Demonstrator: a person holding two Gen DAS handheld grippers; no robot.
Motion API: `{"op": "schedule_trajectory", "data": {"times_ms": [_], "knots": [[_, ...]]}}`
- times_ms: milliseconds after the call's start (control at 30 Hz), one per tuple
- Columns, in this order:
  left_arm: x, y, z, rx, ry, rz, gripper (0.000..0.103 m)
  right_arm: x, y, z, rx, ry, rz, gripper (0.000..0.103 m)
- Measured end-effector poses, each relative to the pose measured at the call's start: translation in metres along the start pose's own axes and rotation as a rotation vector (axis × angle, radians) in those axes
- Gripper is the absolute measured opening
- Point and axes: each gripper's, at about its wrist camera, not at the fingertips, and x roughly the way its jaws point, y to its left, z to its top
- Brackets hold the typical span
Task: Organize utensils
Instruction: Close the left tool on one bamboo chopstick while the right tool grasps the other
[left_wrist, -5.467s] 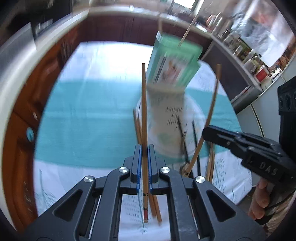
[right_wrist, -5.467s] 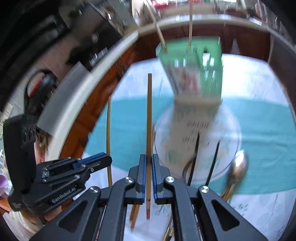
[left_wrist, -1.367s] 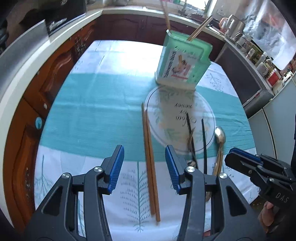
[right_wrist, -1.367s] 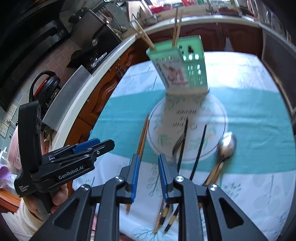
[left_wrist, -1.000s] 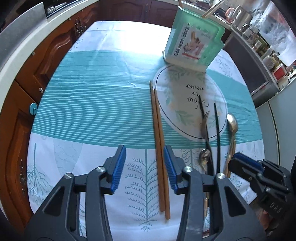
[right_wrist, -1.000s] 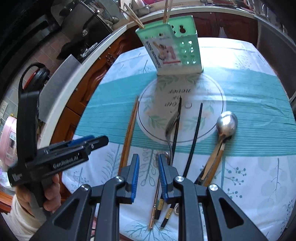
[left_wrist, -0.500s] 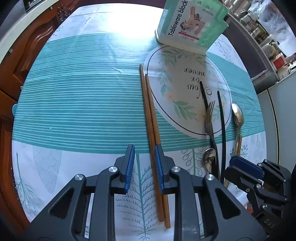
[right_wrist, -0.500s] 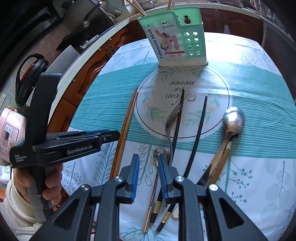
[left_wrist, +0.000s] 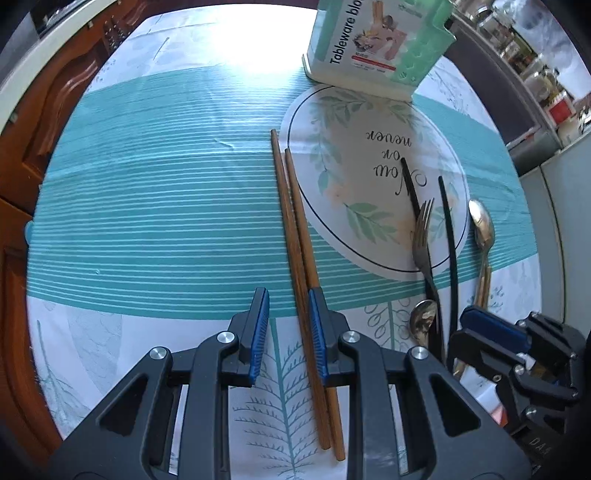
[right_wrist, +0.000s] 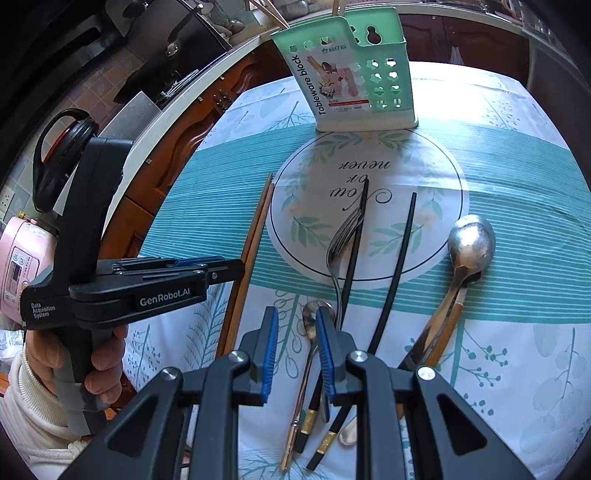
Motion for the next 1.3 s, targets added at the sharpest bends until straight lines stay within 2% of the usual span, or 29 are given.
{"op": "schedule_trajectory", "data": {"times_ms": [133,400,700,767,800,967,1167,1300], "knots": [[0.003,0.002,0.002,0.013,0.034,0.037,0.016,-0.002,-0.001,0.000,-0.002,-0.009,0.002,0.021],[0.008,0.004,0.013,0.012,0.087,0.042,0.016,-0.003,0.002,0.000,-0.022,-0.011,0.006,0.021],[0.024,0.010,0.049,-0.046,0.251,0.018,0.015,-0.004,0.005,0.002,-0.035,-0.011,0.007,0.021],[0.027,0.015,0.055,-0.072,0.278,0.001,0.011,-0.004,0.008,0.003,-0.040,-0.009,0.007,0.021],[0.029,0.018,0.058,-0.084,0.289,-0.004,0.005,-0.004,0.009,0.004,-0.040,-0.005,0.012,0.021],[0.027,0.037,0.058,-0.143,0.269,-0.059,0.004,0.000,0.018,0.013,-0.062,0.027,0.026,0.021],[0.015,0.058,0.034,-0.190,0.217,-0.072,0.004,0.029,0.033,0.041,-0.042,0.152,0.042,0.021],[0.013,0.068,0.019,-0.227,0.206,-0.091,0.004,0.054,0.048,0.062,-0.015,0.243,-0.003,0.021]]}}
